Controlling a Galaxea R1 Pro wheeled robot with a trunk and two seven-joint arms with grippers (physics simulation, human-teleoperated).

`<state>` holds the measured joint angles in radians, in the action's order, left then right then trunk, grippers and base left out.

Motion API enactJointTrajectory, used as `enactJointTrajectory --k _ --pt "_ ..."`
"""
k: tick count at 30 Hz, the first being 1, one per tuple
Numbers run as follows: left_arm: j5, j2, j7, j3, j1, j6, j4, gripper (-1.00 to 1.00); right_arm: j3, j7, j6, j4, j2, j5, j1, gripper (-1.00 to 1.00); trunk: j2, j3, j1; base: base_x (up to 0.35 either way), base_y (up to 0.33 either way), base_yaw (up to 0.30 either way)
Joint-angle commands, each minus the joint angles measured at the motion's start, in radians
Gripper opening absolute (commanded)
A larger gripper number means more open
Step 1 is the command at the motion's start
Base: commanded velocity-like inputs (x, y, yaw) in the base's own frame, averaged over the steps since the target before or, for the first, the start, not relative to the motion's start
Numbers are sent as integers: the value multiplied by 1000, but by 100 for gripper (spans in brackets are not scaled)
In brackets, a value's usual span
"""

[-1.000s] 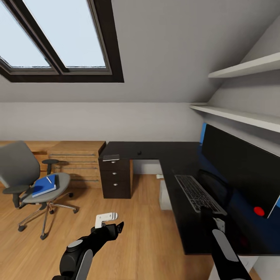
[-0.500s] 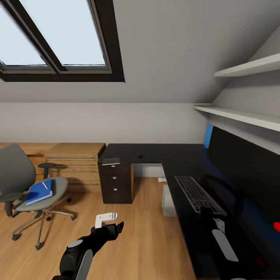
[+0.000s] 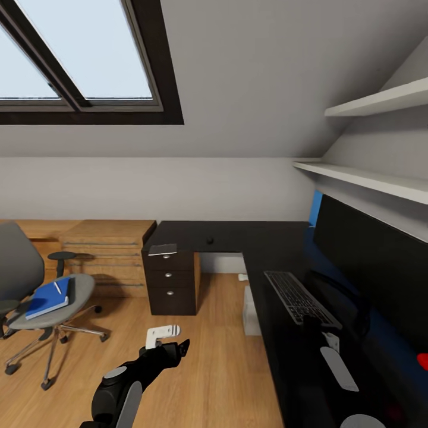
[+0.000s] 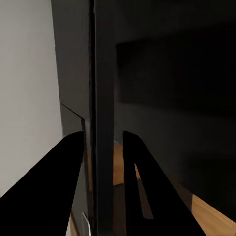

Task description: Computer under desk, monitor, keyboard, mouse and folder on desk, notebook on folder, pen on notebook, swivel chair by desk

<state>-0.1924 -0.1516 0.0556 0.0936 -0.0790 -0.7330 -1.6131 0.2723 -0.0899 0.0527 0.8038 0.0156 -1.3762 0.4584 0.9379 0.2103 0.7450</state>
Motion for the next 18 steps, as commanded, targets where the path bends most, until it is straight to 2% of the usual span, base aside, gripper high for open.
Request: enactJointTrajectory --k 1,10,18 --pt "-9 0 6 0 -1 -5 -1 100 1 -4 3 -7 0 -9 6 -100 1 1 0 16 -41 0" --pt "-10 0 6 0 -1 -5 -1 100 1 -4 3 -21 0 -7 16 -100 1 1 0 15 -9 0" --pt "-10 0 6 0 -1 -5 -1 100 2 -3 10 -22 -3 -7 17 -100 1 1 0 163 -26 0"
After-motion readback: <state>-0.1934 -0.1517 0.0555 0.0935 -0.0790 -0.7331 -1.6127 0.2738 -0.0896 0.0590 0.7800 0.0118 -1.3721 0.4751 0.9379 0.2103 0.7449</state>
